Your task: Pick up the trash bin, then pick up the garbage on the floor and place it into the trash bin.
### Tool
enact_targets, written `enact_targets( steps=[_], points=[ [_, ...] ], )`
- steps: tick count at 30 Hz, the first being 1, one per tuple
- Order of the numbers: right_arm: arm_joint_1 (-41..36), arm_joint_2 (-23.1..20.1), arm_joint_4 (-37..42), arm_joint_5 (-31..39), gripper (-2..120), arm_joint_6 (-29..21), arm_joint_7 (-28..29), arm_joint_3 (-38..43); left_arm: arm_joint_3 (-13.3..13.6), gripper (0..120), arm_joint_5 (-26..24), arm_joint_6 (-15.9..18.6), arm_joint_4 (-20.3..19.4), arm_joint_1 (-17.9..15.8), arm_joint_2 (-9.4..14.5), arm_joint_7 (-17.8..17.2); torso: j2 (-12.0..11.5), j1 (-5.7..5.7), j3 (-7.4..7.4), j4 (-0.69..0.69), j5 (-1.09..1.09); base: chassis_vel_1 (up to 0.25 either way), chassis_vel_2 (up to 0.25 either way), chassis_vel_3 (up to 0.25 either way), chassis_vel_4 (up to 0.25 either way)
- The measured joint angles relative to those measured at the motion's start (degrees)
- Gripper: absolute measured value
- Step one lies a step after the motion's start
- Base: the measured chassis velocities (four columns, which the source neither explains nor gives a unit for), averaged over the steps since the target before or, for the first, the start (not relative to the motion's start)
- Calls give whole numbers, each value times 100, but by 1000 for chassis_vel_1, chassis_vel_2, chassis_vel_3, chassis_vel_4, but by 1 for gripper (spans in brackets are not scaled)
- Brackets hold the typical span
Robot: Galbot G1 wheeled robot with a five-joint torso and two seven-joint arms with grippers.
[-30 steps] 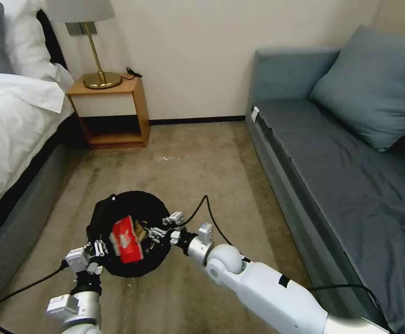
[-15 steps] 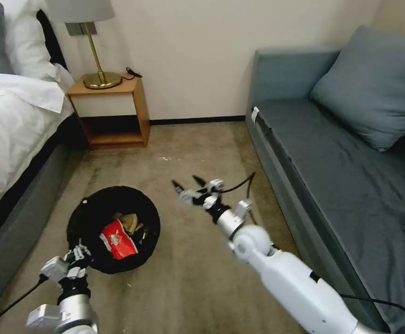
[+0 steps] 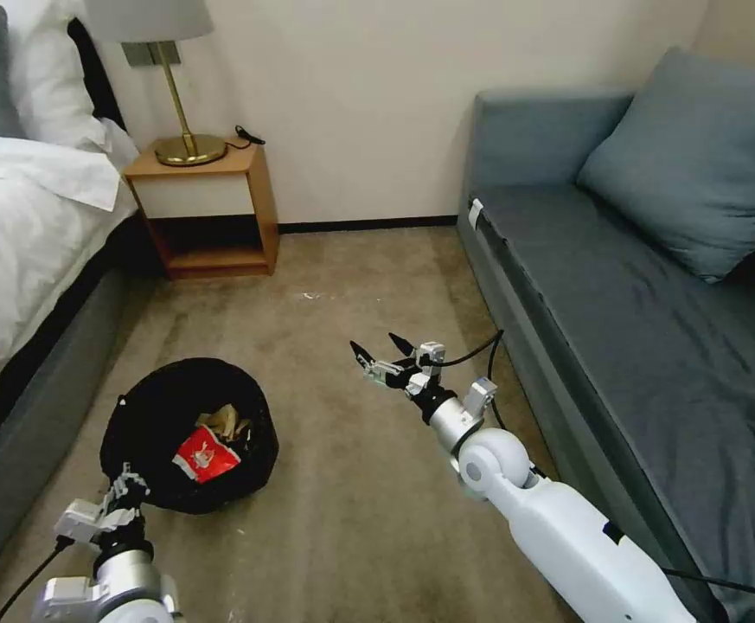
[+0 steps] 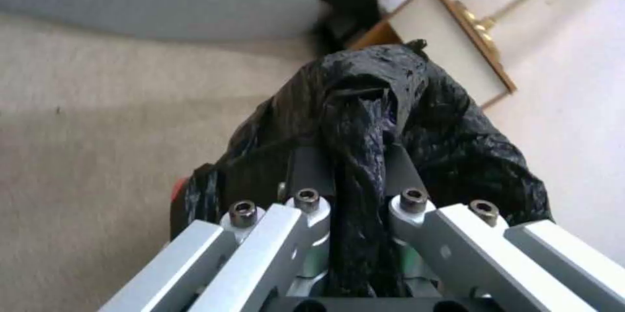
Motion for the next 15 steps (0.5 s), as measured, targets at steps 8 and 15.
enact_targets(
  steps=[8, 15],
  points=[
    [10, 43, -11, -77, 100, -41, 15, -64, -8, 15, -233, 3, 103, -69, 6, -246, 0, 0, 0, 1, 0, 0, 0, 0, 0],
    [-20, 57, 21, -127, 100, -69, 56, -69, -61, 43, 6, -16, -68, 59, 137, -250, 0, 0, 0, 1, 1, 0, 0, 0, 0]
  ],
)
